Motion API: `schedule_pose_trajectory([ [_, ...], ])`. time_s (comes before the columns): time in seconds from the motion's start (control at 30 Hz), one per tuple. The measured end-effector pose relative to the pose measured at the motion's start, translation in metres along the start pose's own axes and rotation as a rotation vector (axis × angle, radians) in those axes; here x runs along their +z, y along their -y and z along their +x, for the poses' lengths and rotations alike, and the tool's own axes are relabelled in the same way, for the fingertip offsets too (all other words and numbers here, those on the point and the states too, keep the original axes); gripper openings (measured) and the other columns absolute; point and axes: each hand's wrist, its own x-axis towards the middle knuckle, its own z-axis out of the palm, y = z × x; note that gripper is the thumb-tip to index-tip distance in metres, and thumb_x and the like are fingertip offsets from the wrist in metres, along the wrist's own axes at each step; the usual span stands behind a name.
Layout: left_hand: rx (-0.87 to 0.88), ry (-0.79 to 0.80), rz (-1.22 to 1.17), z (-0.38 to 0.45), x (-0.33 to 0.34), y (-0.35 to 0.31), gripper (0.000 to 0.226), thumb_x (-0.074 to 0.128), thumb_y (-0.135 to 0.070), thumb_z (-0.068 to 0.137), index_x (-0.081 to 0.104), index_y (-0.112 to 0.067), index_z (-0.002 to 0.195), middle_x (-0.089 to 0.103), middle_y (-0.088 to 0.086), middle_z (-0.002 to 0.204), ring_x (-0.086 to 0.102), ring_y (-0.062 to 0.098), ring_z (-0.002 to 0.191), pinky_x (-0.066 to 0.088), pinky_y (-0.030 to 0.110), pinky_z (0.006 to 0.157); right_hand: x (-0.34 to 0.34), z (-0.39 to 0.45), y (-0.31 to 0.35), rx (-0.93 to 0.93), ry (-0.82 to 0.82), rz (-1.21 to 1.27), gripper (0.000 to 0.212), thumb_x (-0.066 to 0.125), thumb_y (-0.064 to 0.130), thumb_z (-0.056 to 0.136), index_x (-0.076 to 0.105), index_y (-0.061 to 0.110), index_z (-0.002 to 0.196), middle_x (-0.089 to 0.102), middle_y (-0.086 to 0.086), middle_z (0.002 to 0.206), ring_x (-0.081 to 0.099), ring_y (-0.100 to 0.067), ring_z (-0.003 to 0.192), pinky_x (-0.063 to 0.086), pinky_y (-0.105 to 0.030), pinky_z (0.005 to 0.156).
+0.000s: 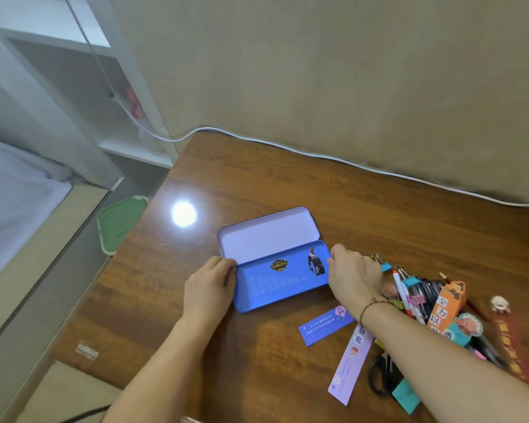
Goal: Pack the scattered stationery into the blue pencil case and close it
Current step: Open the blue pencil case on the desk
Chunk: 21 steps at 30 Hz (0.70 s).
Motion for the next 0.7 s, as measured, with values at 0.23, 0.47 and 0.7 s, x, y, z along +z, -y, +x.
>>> schedule_pose_trajectory([
  [0.23,-0.019,-0.046,0.174,0.006,-0.002,-0.012,0.023,0.045,-0.024,0.087,0.065,-0.015,0.084,0.069,0.005,0.073,0.062,0.036,0.054,0.041,0.031,0.048,-0.013,0.008,0.008,-0.026,0.017,-0.04,0.01,0.045,0.017,0.097,0.044,0.015,0.107,0.068,-0.005,0.088,0.047,-0.023,0.062,0.022,-0.03,0.045],
  [0.47,-0.136,-0.192,-0.065,-0.012,-0.013,-0.024,0.014,0.058,-0.009,0.088,0.068,-0.017,0.095,0.071,0.002,0.092,0.065,0.03,0.08,0.052,0.039,0.064,-0.027,-0.013,-0.006,-0.011,-0.155,0.252,0.009,0.04,0.026,0.098,0.046,0.024,0.093,0.056,0.003,0.077,0.047,-0.021,0.091,0.026,-0.031,0.055],
  [0.7,-0.23,-0.135,-0.157,-0.074,-0.038,0.009,0.021,0.066,0.012,0.079,0.071,-0.008,0.082,0.067,0.004,0.082,0.061,0.026,0.07,0.046,0.032,0.069,0.001,-0.084,0.005,-0.137,0.001,0.4,0.01,0.046,0.032,0.095,0.054,0.027,0.092,0.061,0.008,0.082,0.052,-0.02,0.095,0.031,-0.031,0.062],
])
